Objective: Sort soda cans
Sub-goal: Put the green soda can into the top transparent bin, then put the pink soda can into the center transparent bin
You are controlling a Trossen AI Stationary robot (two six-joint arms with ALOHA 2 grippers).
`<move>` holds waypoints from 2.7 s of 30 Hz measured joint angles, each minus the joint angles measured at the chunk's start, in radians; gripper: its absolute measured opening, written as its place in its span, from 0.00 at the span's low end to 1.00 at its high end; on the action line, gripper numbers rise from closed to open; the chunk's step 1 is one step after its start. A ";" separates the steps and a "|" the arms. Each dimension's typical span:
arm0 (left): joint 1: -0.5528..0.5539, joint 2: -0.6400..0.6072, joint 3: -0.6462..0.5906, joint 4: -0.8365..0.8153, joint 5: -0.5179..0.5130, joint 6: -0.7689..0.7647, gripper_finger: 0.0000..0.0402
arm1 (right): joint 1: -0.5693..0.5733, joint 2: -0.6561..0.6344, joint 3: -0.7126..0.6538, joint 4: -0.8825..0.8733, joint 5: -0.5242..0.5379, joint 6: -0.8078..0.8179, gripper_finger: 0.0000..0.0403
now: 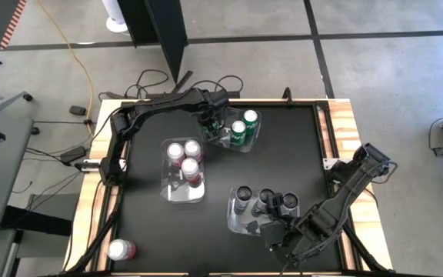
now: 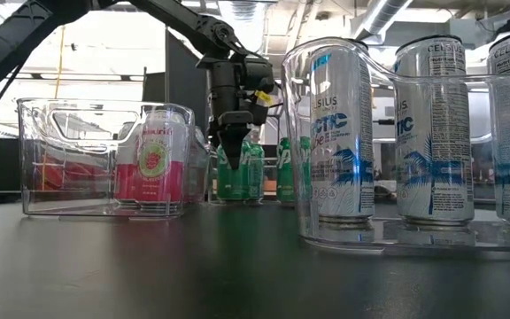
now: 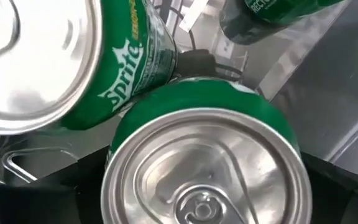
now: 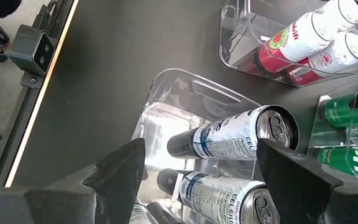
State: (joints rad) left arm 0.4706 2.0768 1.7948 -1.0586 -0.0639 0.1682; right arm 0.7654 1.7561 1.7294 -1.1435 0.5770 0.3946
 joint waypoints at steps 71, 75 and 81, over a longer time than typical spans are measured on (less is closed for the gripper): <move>-1.662 -0.238 -0.083 -0.513 0.198 -1.566 0.93 | -0.091 0.000 0.000 0.167 0.000 -0.124 0.81; -1.683 -0.238 -0.129 -0.513 0.174 -1.601 0.95 | -0.085 0.000 0.000 0.166 0.000 -0.135 0.81; -1.690 -0.239 -0.177 -0.506 0.109 -1.621 0.95 | -0.080 0.000 0.000 0.166 0.000 -0.135 0.81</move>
State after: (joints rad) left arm -1.2190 1.8382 1.6176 -1.5647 0.0448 -1.4528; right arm 0.6858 1.7561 1.7294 -0.9775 0.5770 0.2600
